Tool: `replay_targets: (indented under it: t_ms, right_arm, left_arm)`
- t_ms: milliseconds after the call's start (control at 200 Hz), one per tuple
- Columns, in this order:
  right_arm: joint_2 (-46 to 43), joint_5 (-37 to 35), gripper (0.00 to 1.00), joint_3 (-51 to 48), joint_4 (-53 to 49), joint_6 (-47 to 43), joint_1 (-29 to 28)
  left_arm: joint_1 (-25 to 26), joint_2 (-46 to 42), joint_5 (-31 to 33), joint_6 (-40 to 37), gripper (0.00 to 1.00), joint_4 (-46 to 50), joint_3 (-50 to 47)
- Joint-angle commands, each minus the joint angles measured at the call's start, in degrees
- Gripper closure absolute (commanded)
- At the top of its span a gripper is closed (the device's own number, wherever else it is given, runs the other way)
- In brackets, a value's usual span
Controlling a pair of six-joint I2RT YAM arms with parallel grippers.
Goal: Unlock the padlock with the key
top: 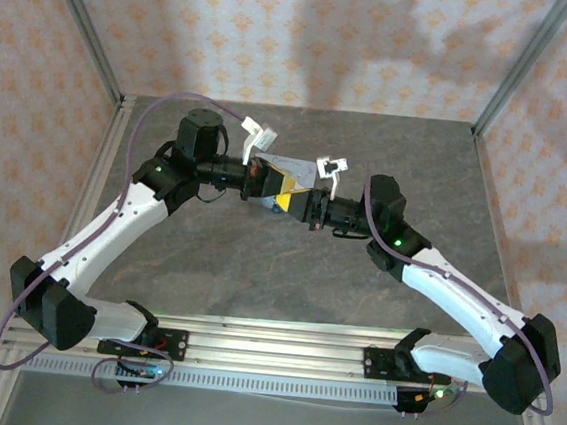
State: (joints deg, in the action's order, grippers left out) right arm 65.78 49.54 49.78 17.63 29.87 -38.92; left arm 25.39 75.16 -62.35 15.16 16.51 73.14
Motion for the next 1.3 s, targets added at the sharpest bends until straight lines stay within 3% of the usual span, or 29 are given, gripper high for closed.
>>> replay_targets:
  t_ms: [0,60,120,225,365,545,701,816,1066,1296]
  right_arm:
    - [-0.1,-0.5,1.00,-0.3,4.1,0.6,-0.1]
    - [-0.1,-1.4,1.00,-0.9,5.5,1.8,-0.1]
    - [-0.1,-2.1,1.00,-1.6,7.5,3.5,0.2]
    - [0.7,-2.4,1.00,-2.9,12.3,7.9,1.2]
    - [1.8,-2.2,1.00,-4.4,19.2,13.2,2.7]
    - [3.7,-2.3,1.00,-4.5,22.5,16.2,3.7]
    - [4.6,-1.8,1.00,-3.4,22.6,17.3,3.8]
    - [5.2,-0.3,1.00,-2.2,22.6,17.9,3.7]
    - [4.9,0.8,1.00,-0.8,20.4,17.2,3.7]
    - [5.1,1.3,1.00,0.4,18.3,16.2,2.9]
  left_arm:
    - [-0.1,-1.1,1.1,-0.1,1.00,-0.1,1.5]
    - [-0.1,-1.8,2.1,0.0,0.77,-0.6,1.1]
    - [-0.2,-2.6,3.2,0.6,0.61,-1.2,0.3]
    - [-2.1,-5.0,4.3,3.8,0.49,-5.6,-2.6]
    - [-6.2,-8.4,2.4,14.3,0.48,-19.2,-10.8]
    - [-6.3,-10.7,1.6,18.6,0.50,-25.9,-16.9]
    - [-5.8,-14.1,3.6,10.4,0.50,-23.8,-19.5]
    - [-4.9,-15.9,4.5,6.9,0.50,-27.6,-22.2]
    - [-0.4,-14.4,5.6,-1.8,0.50,-25.1,-21.3]
    - [0.2,-16.1,15.1,-6.1,0.49,-24.0,-22.9]
